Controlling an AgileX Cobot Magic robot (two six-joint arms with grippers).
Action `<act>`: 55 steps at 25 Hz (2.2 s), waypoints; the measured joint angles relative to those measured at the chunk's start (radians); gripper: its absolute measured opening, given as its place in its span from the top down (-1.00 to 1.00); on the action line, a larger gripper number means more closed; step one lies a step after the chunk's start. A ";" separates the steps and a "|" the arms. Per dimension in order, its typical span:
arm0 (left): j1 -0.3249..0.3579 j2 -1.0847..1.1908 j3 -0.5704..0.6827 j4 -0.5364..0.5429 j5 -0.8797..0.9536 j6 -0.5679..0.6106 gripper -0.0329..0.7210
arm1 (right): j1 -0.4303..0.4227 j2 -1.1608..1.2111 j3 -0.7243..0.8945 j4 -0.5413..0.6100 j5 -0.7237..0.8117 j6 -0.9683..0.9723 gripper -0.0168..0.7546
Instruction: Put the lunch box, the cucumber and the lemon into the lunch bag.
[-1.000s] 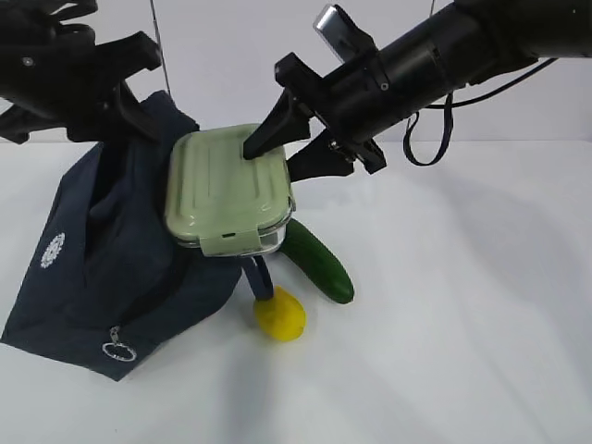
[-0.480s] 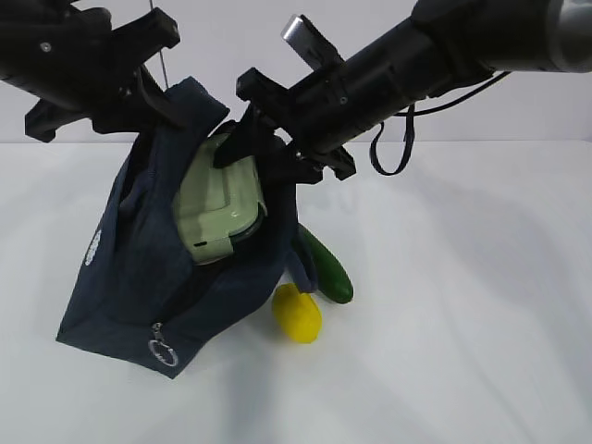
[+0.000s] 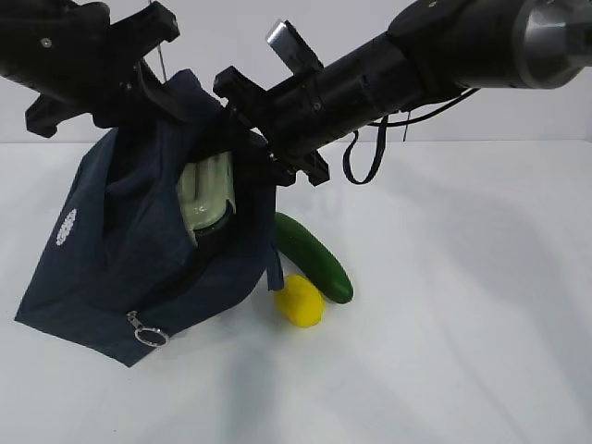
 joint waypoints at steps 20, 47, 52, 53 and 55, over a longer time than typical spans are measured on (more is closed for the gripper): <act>0.000 0.000 -0.008 -0.022 -0.029 0.000 0.92 | 0.002 0.000 0.000 0.156 -0.051 -0.052 -0.09; 0.000 0.004 -0.004 -0.041 -0.022 0.000 0.92 | 0.056 -0.002 -0.006 -0.034 -0.037 -0.053 -0.36; 0.023 0.004 -0.004 -0.015 0.007 0.000 0.92 | 0.042 -0.005 -0.008 -0.036 0.034 -0.055 -0.38; 0.036 0.004 -0.004 -0.009 0.017 0.000 0.92 | 0.039 -0.010 -0.010 -0.036 0.058 -0.055 -0.38; 0.068 0.004 -0.004 0.011 0.032 0.000 0.92 | 0.034 -0.019 -0.032 -0.047 0.100 -0.055 -0.38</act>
